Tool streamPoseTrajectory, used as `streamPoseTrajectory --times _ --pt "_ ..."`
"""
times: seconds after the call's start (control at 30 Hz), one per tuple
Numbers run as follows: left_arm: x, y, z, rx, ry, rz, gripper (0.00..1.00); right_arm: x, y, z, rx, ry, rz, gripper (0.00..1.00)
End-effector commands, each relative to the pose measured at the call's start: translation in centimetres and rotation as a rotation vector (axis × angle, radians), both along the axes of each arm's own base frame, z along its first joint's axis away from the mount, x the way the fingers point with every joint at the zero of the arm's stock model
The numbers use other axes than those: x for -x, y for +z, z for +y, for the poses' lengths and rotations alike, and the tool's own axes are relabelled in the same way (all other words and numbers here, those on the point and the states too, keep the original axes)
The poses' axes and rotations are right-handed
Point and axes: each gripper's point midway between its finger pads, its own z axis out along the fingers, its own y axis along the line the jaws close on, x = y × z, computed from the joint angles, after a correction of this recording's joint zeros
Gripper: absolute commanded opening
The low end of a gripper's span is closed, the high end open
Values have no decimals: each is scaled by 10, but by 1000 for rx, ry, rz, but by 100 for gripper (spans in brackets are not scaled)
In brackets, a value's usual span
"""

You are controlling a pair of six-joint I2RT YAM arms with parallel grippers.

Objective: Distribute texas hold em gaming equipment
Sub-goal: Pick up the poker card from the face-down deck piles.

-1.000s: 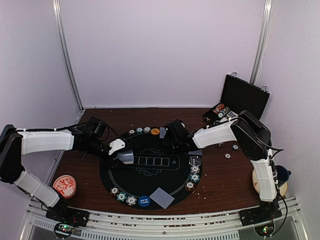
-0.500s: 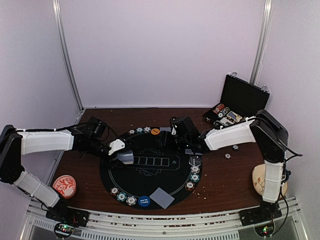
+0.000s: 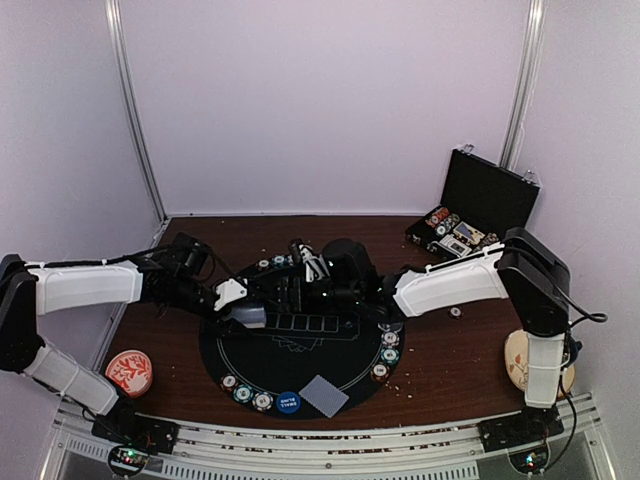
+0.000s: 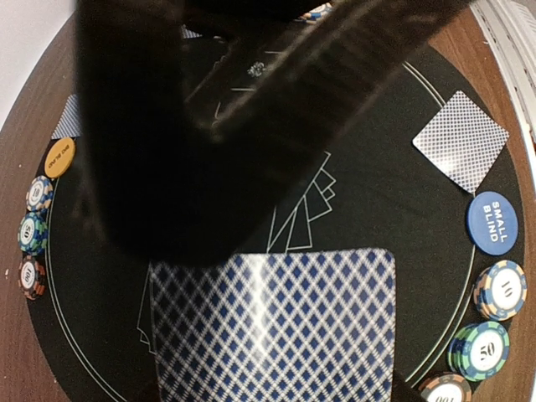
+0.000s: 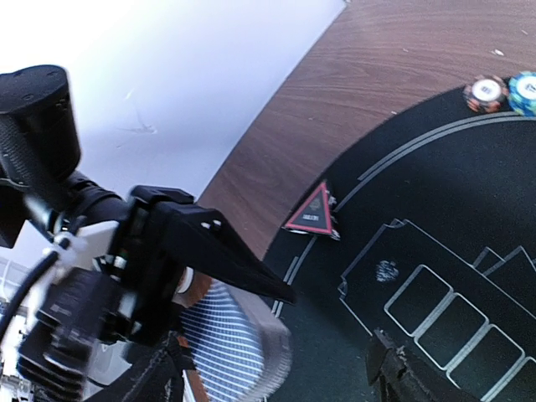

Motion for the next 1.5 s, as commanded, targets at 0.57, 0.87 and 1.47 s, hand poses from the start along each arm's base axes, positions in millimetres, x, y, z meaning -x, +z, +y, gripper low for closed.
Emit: streamPoseTrajectory --times 0.57,0.87,1.47 --pt "9 14 -6 58 -59 -31 12 10 -19 38 44 97 -17 74" --pt "9 15 -7 60 -64 -27 12 -2 -39 36 127 54 -20 59" --pt "8 10 -6 48 -57 -14 12 -18 -31 -11 194 -22 -65 12"
